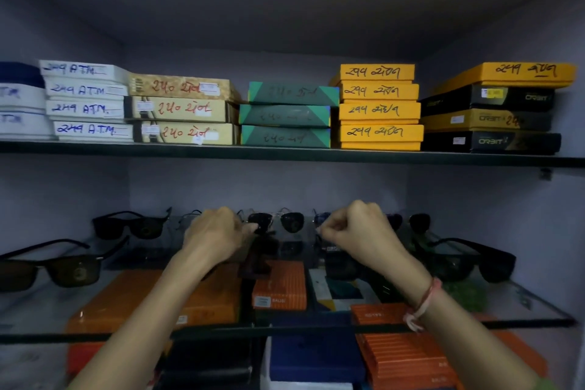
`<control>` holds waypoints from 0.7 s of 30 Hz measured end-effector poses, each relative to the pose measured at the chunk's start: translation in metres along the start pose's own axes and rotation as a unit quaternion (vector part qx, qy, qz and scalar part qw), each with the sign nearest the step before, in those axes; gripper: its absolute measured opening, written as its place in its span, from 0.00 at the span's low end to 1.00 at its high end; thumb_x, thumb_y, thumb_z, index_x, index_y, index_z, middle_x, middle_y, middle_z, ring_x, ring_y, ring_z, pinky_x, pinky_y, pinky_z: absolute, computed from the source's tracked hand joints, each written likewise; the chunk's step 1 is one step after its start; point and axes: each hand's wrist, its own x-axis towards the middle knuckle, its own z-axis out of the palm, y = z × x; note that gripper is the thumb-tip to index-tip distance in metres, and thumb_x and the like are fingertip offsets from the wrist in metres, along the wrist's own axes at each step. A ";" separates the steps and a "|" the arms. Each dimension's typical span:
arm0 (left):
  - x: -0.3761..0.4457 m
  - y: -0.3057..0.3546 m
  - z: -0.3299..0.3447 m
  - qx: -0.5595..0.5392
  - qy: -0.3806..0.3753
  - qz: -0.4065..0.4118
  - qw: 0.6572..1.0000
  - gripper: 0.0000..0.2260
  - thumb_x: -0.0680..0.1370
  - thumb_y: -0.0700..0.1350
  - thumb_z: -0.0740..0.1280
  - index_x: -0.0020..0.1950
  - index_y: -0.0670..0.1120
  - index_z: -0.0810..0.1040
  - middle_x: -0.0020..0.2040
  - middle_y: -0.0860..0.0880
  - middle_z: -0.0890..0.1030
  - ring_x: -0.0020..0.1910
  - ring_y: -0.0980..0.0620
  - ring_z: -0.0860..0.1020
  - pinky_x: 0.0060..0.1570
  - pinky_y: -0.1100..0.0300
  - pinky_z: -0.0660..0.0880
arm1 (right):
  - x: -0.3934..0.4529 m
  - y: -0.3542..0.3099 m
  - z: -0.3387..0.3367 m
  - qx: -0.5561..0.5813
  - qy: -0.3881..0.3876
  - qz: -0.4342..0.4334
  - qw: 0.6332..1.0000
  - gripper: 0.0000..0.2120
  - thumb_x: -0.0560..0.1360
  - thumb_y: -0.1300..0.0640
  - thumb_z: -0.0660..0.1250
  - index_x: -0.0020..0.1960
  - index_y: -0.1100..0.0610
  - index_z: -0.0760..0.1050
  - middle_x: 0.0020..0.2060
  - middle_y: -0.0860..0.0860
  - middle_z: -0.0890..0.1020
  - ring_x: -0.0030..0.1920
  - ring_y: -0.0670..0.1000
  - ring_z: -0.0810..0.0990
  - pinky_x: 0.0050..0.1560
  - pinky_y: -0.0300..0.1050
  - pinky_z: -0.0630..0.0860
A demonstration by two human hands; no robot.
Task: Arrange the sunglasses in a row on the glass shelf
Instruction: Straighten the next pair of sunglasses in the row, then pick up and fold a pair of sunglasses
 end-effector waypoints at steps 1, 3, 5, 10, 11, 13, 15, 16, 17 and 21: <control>-0.005 -0.002 0.001 0.010 0.000 0.001 1.000 0.24 0.75 0.64 0.63 0.38 0.43 0.83 0.33 0.48 0.82 0.36 0.48 0.81 0.45 0.52 0.80 | 0.000 -0.008 0.006 0.000 -0.007 -0.007 1.000 0.07 0.73 0.55 0.71 0.42 0.55 0.87 0.38 0.52 0.88 0.39 0.48 0.84 0.37 0.38 0.78; -0.009 -0.004 0.007 0.048 -0.003 -0.001 0.999 0.28 0.70 0.70 0.63 0.33 0.45 0.78 0.28 0.51 0.76 0.31 0.51 0.78 0.44 0.54 0.80 | 0.001 -0.022 0.017 0.002 -0.021 -0.015 1.000 0.06 0.73 0.55 0.71 0.43 0.55 0.87 0.38 0.52 0.88 0.40 0.48 0.84 0.36 0.37 0.76; -0.008 -0.007 0.012 0.066 -0.028 0.002 0.997 0.26 0.67 0.70 0.66 0.36 0.46 0.80 0.34 0.51 0.81 0.36 0.52 0.80 0.46 0.53 0.81 | 0.003 -0.033 0.025 0.011 -0.033 -0.016 0.999 0.06 0.73 0.56 0.71 0.44 0.56 0.87 0.40 0.52 0.88 0.40 0.48 0.85 0.41 0.41 0.81; -0.009 -0.023 -0.001 -0.170 -0.170 0.036 0.970 0.16 0.77 0.55 0.65 0.39 0.47 0.84 0.33 0.54 0.84 0.29 0.59 0.75 0.38 0.63 0.75 | 0.001 -0.051 0.040 0.026 -0.087 -0.005 0.996 0.08 0.73 0.52 0.71 0.46 0.55 0.86 0.42 0.52 0.88 0.43 0.49 0.85 0.46 0.42 0.81; -0.010 -0.027 -0.005 -0.193 -0.183 0.039 0.963 0.16 0.79 0.54 0.64 0.41 0.46 0.85 0.33 0.54 0.84 0.27 0.60 0.74 0.32 0.66 0.72 | -0.001 -0.055 0.043 0.030 -0.101 0.002 0.994 0.11 0.73 0.48 0.71 0.46 0.55 0.86 0.42 0.52 0.88 0.42 0.48 0.85 0.46 0.43 0.81; -0.008 -0.036 -0.008 -0.180 -0.169 0.054 0.968 0.14 0.79 0.51 0.64 0.44 0.46 0.86 0.33 0.54 0.84 0.25 0.62 0.73 0.28 0.69 0.69 | -0.003 -0.060 0.048 0.021 -0.112 0.011 0.993 0.16 0.73 0.43 0.70 0.47 0.55 0.84 0.40 0.52 0.87 0.41 0.49 0.85 0.46 0.46 0.83; -0.005 -0.044 -0.009 -0.126 -0.103 0.073 0.984 0.10 0.78 0.49 0.66 0.45 0.48 0.85 0.37 0.53 0.85 0.30 0.62 0.76 0.38 0.65 0.75 | -0.003 -0.063 0.054 -0.002 -0.110 0.019 0.994 0.18 0.71 0.41 0.71 0.49 0.56 0.83 0.42 0.52 0.87 0.43 0.50 0.85 0.48 0.48 0.84; -0.003 -0.047 -0.009 -0.102 -0.068 0.077 0.990 0.07 0.78 0.48 0.67 0.46 0.49 0.85 0.41 0.53 0.86 0.35 0.61 0.78 0.44 0.62 0.77 | -0.003 -0.064 0.056 -0.013 -0.108 0.025 0.994 0.18 0.71 0.43 0.72 0.51 0.57 0.82 0.43 0.53 0.87 0.44 0.50 0.85 0.49 0.49 0.84; -0.001 -0.049 -0.008 -0.081 -0.042 0.078 0.993 0.06 0.77 0.47 0.69 0.49 0.49 0.84 0.45 0.52 0.86 0.41 0.58 0.81 0.49 0.58 0.79 | -0.003 -0.065 0.057 -0.024 -0.105 0.030 0.994 0.17 0.70 0.45 0.74 0.52 0.57 0.82 0.44 0.53 0.86 0.46 0.51 0.85 0.51 0.50 0.83; 0.000 -0.051 -0.001 -0.030 -0.019 0.092 0.995 0.14 0.75 0.46 0.71 0.60 0.48 0.80 0.57 0.48 0.83 0.56 0.50 0.80 0.59 0.51 0.78 | -0.004 -0.067 0.063 -0.081 -0.049 0.014 0.995 0.12 0.71 0.53 0.74 0.52 0.57 0.84 0.45 0.54 0.87 0.46 0.54 0.85 0.50 0.50 0.83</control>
